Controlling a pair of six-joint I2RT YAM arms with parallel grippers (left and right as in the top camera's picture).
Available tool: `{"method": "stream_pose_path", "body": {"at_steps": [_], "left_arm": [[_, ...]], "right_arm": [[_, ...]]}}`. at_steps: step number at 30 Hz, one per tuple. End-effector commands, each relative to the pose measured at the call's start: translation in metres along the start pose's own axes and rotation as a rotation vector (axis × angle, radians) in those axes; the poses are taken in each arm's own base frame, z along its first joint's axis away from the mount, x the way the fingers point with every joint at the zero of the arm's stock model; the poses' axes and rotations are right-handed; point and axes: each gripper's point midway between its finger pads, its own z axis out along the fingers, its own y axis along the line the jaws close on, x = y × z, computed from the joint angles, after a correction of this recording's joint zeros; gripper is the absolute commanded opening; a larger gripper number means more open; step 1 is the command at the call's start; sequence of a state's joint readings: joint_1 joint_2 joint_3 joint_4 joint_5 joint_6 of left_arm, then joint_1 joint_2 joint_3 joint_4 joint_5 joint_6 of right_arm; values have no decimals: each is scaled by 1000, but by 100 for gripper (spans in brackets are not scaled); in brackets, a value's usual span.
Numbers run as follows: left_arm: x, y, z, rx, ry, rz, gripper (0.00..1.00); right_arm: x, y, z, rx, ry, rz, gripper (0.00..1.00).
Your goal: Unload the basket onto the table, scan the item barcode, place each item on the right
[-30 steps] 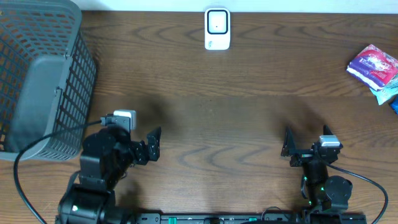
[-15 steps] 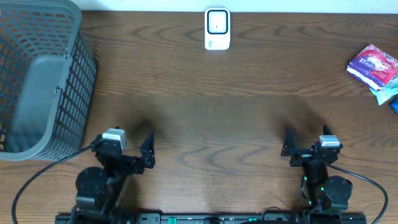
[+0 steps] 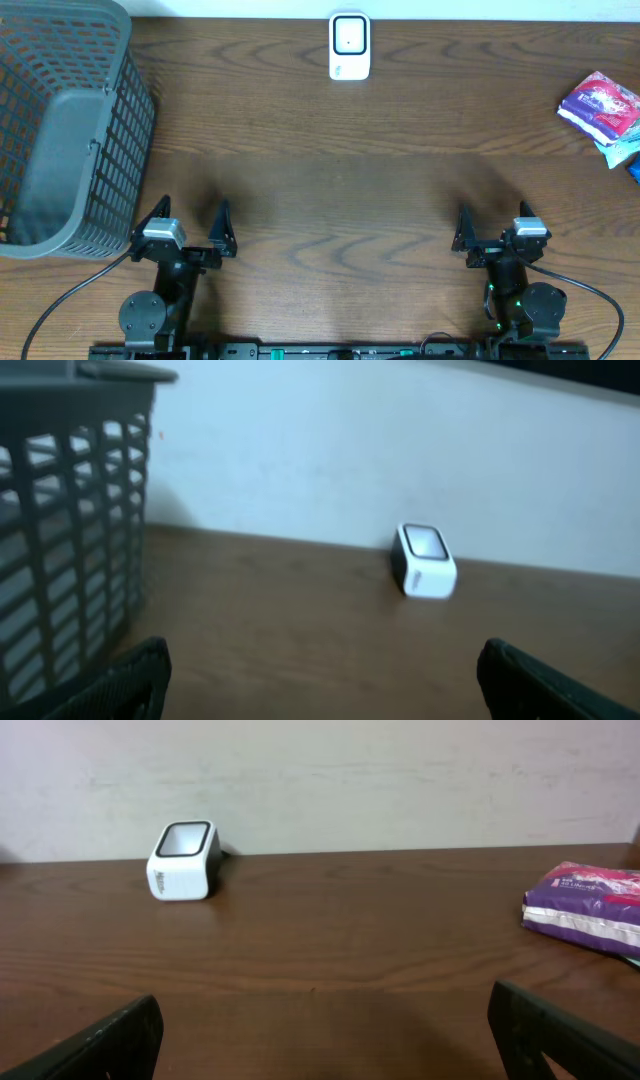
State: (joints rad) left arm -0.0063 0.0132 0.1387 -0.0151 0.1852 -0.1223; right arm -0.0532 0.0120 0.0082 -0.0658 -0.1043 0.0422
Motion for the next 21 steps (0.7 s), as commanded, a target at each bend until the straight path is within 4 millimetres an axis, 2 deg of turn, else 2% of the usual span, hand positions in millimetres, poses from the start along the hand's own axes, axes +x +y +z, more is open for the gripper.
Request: {"method": "stream_pose_path", "body": {"at_steps": [1, 17, 19, 21], "left_arm": [[1, 4, 2, -4, -46, 23, 98], [-9, 30, 3, -135, -179, -25, 98], [-8, 32, 3, -146, -173, -22, 98], [2, 36, 4, -161, -132, -24, 98]], "right_arm": [[0, 0, 0, -1, -2, 13, 99], [0, 0, 0, -1, -2, 13, 99], [0, 0, 0, -1, -2, 13, 99], [0, 0, 0, -1, -2, 13, 99]]}}
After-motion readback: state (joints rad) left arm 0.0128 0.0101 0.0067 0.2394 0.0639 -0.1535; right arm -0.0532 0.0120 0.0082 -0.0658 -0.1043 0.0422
